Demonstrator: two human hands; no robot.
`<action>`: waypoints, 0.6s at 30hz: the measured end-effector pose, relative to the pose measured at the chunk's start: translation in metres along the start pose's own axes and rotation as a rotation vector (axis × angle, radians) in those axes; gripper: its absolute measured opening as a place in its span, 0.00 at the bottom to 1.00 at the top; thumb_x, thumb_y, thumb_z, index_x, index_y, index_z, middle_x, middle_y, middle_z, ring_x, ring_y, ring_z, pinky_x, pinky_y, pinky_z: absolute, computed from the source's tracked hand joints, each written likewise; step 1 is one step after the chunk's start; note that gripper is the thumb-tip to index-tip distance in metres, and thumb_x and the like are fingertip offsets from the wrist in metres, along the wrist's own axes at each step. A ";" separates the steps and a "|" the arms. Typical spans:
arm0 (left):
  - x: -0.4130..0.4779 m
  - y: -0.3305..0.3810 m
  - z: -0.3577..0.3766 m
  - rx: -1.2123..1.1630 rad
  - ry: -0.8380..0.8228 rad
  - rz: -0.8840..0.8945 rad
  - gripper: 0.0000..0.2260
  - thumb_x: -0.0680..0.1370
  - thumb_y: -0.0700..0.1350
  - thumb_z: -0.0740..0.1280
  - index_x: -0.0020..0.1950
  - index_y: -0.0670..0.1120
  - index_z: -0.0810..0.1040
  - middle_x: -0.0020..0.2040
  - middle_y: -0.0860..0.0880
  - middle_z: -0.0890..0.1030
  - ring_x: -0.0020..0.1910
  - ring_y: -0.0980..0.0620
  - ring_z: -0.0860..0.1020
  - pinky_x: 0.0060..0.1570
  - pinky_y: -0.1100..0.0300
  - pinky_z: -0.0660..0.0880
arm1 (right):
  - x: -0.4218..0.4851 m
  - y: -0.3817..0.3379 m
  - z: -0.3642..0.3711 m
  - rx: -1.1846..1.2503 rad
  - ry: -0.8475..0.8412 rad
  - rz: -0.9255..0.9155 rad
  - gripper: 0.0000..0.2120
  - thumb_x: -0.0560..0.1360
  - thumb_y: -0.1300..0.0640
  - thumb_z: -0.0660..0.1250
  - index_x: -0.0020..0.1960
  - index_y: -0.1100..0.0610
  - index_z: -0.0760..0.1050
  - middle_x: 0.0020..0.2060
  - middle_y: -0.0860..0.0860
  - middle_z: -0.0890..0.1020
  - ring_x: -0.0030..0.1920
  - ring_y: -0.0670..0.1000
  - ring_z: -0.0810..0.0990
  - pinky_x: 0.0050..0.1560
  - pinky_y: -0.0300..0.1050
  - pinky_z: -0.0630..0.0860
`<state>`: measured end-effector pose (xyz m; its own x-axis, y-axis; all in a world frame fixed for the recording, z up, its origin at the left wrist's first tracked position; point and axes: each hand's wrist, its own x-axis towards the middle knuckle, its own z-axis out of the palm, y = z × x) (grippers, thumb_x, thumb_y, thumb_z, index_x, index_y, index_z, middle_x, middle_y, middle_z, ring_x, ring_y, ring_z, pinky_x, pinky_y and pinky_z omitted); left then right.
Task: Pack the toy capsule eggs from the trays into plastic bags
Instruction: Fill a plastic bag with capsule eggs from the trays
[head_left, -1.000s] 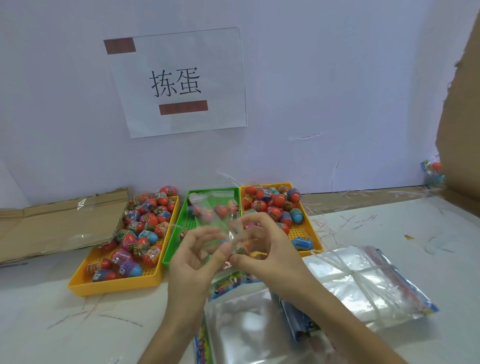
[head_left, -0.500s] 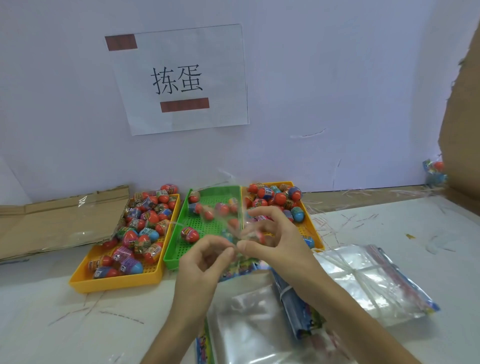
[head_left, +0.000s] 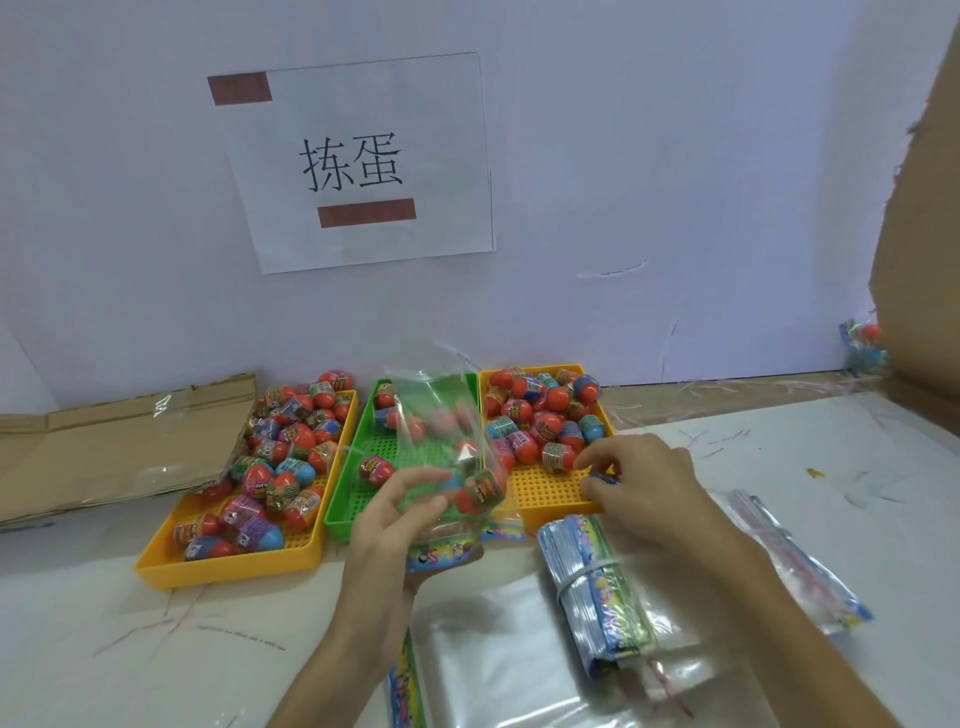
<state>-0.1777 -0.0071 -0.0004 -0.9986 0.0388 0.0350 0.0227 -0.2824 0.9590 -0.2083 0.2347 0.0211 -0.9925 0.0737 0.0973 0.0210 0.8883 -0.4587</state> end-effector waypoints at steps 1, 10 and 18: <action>0.000 0.001 0.001 -0.029 -0.020 -0.026 0.14 0.70 0.42 0.71 0.54 0.41 0.82 0.54 0.40 0.86 0.49 0.38 0.86 0.39 0.49 0.84 | 0.001 0.000 0.002 -0.003 -0.005 -0.001 0.09 0.78 0.53 0.67 0.56 0.42 0.80 0.45 0.42 0.79 0.54 0.48 0.74 0.54 0.46 0.59; -0.003 0.002 0.004 0.042 -0.049 -0.067 0.11 0.70 0.46 0.72 0.50 0.44 0.87 0.53 0.41 0.85 0.50 0.45 0.85 0.41 0.52 0.84 | 0.000 -0.004 -0.010 0.517 0.338 -0.118 0.07 0.77 0.56 0.72 0.43 0.46 0.84 0.40 0.40 0.84 0.39 0.38 0.78 0.39 0.31 0.71; -0.008 0.001 0.007 0.256 0.001 0.038 0.11 0.70 0.55 0.78 0.49 0.52 0.87 0.47 0.50 0.86 0.51 0.50 0.82 0.57 0.45 0.78 | -0.015 -0.027 -0.026 1.239 0.446 -0.242 0.03 0.74 0.56 0.74 0.46 0.48 0.84 0.43 0.50 0.86 0.45 0.52 0.87 0.44 0.39 0.81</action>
<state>-0.1694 -0.0008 0.0025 -0.9969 0.0319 0.0720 0.0710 -0.0318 0.9970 -0.1906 0.2214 0.0554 -0.8268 0.3256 0.4586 -0.5066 -0.0766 -0.8588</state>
